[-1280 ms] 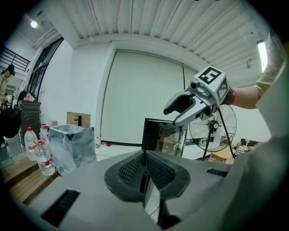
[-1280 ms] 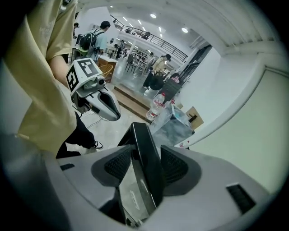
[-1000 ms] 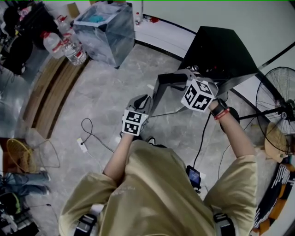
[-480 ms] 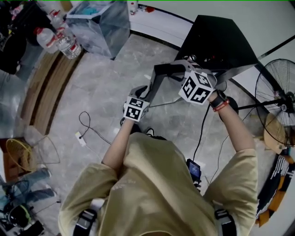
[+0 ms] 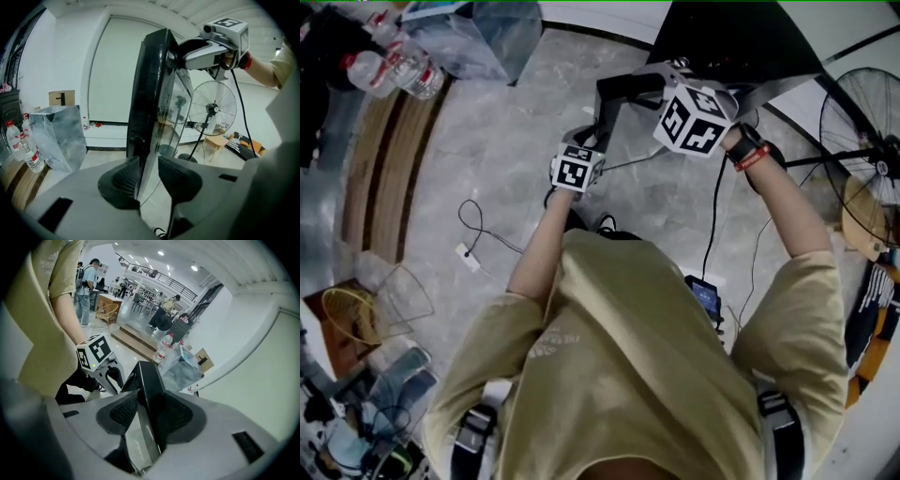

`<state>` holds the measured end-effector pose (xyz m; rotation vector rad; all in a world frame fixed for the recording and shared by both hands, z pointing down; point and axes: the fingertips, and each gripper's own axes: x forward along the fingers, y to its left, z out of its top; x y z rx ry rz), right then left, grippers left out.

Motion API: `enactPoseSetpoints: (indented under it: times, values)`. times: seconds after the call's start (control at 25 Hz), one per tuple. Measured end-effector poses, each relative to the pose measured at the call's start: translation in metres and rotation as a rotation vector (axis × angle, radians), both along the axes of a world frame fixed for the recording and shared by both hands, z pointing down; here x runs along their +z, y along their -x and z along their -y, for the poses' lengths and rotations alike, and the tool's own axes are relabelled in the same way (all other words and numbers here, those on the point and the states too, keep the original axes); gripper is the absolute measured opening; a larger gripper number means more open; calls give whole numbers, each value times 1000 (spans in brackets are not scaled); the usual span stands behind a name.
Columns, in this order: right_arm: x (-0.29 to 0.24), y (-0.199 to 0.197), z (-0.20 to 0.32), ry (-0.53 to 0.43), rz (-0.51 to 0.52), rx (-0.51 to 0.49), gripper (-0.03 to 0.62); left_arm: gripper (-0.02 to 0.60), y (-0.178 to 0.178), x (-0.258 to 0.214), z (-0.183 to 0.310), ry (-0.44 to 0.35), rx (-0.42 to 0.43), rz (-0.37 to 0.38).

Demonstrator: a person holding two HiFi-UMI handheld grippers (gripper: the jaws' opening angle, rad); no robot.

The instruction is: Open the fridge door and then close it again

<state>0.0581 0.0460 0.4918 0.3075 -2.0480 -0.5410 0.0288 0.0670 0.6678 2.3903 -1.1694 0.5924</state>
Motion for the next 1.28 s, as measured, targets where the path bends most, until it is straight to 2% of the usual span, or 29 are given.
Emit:
enactPoseSetpoints:
  times: [0.16,0.52,0.88,1.28]
  values:
    - [1,-2,2,10,-4,6,195,95,1,3,7,8,-38,11]
    - [8,8,21,10,0,38,195,84,11,10,27,11,-10,20]
    - [3,2,30,22,-8,87,195,84,6,6,37,16,41,37]
    - [4,4,49,-12,26,144,195,84,9,7,59,12,41,68]
